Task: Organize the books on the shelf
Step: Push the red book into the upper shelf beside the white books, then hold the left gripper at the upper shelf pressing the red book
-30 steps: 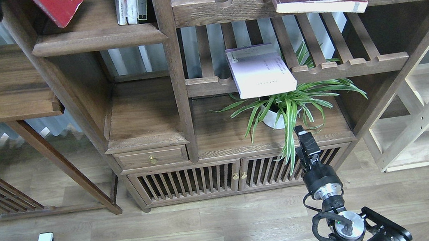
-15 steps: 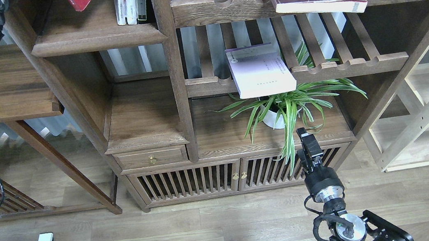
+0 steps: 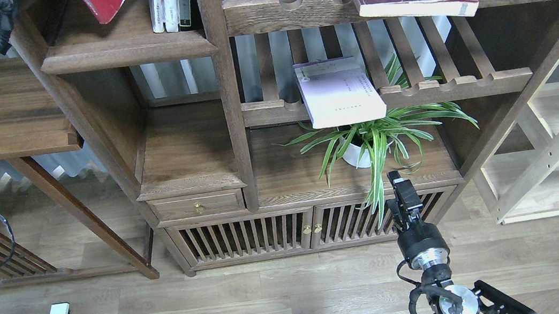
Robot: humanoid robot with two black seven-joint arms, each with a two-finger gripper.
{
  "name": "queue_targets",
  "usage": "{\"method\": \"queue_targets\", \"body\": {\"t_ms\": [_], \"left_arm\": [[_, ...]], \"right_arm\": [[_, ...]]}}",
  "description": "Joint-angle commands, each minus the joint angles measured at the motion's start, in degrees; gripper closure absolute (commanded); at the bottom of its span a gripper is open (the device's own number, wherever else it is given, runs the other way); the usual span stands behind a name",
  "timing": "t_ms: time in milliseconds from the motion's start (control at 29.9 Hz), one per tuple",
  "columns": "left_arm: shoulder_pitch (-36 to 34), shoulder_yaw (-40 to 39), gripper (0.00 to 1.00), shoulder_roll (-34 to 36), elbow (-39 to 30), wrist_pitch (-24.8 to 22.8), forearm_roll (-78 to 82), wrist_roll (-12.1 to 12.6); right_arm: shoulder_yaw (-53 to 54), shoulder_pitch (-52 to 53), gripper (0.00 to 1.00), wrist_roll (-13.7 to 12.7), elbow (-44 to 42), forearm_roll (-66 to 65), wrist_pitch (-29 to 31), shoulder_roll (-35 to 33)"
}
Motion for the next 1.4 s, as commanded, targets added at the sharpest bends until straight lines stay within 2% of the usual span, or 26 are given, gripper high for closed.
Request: {"method": "queue_targets", "body": {"t_ms": [0, 769, 1070, 1371], "left_arm": [[-0.12, 1.03, 0.91, -0.06, 1.54, -0.98, 0.00, 0.00], [-0.21, 1.73, 0.92, -1.64, 5.58, -1.69, -0.08, 0.00], [-1.26, 1.82, 0.93, -2.25, 6.55, -1.69, -0.08, -1.11], [-3.02, 1.91, 0.94, -3.05, 6.90, -1.69, -0.08, -1.20]], "right_arm": [[0.29, -0.38, 0.00, 0.06, 0.29, 0.14, 0.00, -0.02], [0.38, -1.61, 0.00, -0.03, 0.73, 1.10, 0.00, 0.07], [0.38, -1.96, 0.00, -0.03, 1.17, 1.37, 0.00, 0.07], [0.29, -2.40, 0.00, -0.11, 1.52, 1.54, 0.00, 0.07]]}}
